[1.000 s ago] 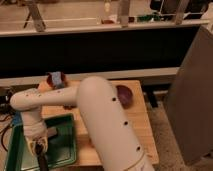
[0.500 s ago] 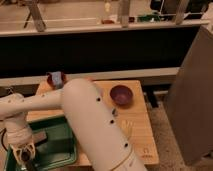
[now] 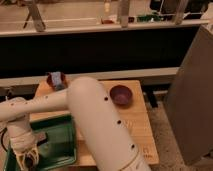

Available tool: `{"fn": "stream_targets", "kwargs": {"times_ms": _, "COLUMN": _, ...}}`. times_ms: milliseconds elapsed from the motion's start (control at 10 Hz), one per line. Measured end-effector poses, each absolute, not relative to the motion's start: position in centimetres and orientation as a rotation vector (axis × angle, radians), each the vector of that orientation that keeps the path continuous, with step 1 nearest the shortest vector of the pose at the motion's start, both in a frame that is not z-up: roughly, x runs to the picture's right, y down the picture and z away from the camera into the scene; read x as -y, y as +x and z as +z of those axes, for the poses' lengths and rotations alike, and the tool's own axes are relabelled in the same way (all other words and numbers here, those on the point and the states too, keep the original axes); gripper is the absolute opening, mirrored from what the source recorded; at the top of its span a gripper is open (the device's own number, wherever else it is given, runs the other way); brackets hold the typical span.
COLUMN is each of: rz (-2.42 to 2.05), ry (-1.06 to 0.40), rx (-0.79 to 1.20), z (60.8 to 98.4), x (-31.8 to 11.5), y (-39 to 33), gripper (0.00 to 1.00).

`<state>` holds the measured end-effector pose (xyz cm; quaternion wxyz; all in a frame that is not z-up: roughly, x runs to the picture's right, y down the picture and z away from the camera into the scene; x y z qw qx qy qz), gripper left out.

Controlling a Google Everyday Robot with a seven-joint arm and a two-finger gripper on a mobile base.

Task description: Wipe tray with brush

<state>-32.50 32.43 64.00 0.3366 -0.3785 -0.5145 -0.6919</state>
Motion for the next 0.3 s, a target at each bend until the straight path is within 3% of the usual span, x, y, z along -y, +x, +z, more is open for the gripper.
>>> {"fn": "stream_targets", "kwargs": {"times_ms": 300, "rz": -1.701, "ry": -0.98, "rx": 1.316, "z": 64.1, "x": -31.9, "y": -28.5, "gripper": 0.0}}
